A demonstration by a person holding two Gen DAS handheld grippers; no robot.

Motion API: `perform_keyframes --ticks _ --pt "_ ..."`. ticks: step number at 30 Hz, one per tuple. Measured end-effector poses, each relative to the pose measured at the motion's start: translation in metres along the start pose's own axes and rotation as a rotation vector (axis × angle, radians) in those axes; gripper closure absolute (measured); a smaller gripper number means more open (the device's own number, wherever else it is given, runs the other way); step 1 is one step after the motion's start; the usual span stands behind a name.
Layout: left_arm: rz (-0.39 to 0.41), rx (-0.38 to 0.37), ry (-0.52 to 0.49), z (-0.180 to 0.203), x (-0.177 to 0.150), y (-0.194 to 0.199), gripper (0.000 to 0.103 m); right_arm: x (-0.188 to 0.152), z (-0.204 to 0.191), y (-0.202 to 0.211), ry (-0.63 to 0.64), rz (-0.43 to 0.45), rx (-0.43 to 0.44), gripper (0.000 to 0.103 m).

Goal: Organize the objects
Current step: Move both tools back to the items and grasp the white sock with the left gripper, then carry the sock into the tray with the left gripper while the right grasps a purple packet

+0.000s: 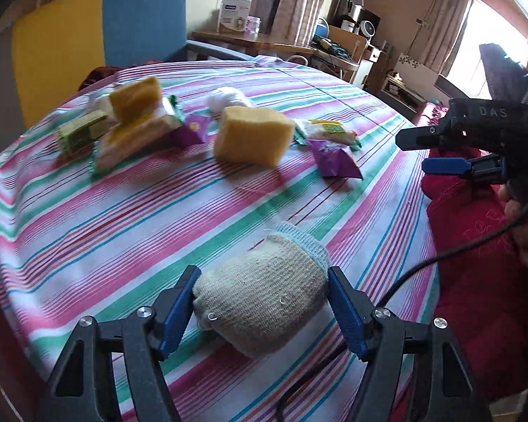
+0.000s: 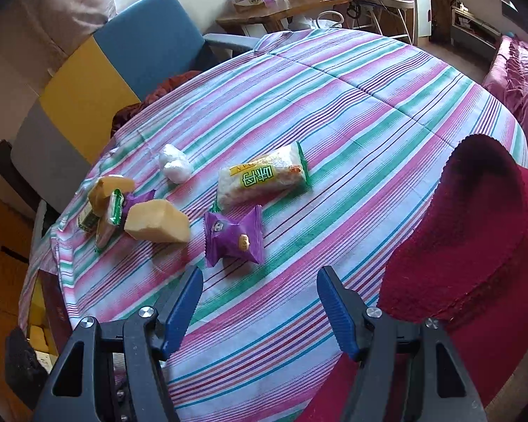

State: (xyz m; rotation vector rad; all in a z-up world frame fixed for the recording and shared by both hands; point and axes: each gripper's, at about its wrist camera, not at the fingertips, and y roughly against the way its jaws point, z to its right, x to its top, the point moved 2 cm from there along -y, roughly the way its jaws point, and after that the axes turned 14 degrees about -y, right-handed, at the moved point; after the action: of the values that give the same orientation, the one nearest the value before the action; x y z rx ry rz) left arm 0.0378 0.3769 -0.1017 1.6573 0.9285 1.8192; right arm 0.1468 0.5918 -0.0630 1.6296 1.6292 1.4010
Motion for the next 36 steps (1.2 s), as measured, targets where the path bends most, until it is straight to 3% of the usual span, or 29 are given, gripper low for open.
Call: perform_keyframes --ticks 4,8,10,16,23,25,27,28,32,36 --pt "0.012 0.033 0.021 -0.015 -0.021 0.013 0.031 -0.002 -0.019 -0.012 0.148 -0.066 -0.051 0.035" --pt "0.028 0.025 0.055 -0.016 -0.026 0.014 0.031 -0.011 -0.056 -0.021 0.535 -0.059 -0.144 0.035" --pt "0.035 0.026 0.064 -0.017 -0.026 0.014 0.030 -0.012 -0.066 -0.030 0.670 -0.070 -0.162 0.035" --pt "0.034 0.007 0.096 -0.019 -0.027 0.012 0.030 -0.006 -0.076 -0.073 0.911 -0.155 -0.266 0.036" --pt "0.028 -0.007 0.120 -0.021 -0.029 0.008 0.029 -0.001 -0.082 -0.102 0.967 -0.219 -0.297 0.037" --pt "0.028 -0.006 0.122 -0.021 -0.029 0.008 0.029 -0.002 -0.085 -0.105 0.969 -0.233 -0.283 0.046" --pt "0.029 -0.003 0.122 -0.021 -0.029 0.008 0.029 0.001 -0.087 -0.106 0.938 -0.234 -0.266 0.065" --pt "0.030 -0.001 0.122 -0.020 -0.029 0.008 0.029 0.001 -0.088 -0.106 0.924 -0.233 -0.256 0.070" --pt "0.032 0.005 0.120 -0.020 -0.030 0.009 0.029 -0.002 -0.091 -0.105 0.856 -0.217 -0.245 0.071" --pt "0.029 0.025 0.116 -0.017 -0.030 0.014 0.031 -0.008 -0.095 -0.095 0.702 -0.242 -0.135 0.072"
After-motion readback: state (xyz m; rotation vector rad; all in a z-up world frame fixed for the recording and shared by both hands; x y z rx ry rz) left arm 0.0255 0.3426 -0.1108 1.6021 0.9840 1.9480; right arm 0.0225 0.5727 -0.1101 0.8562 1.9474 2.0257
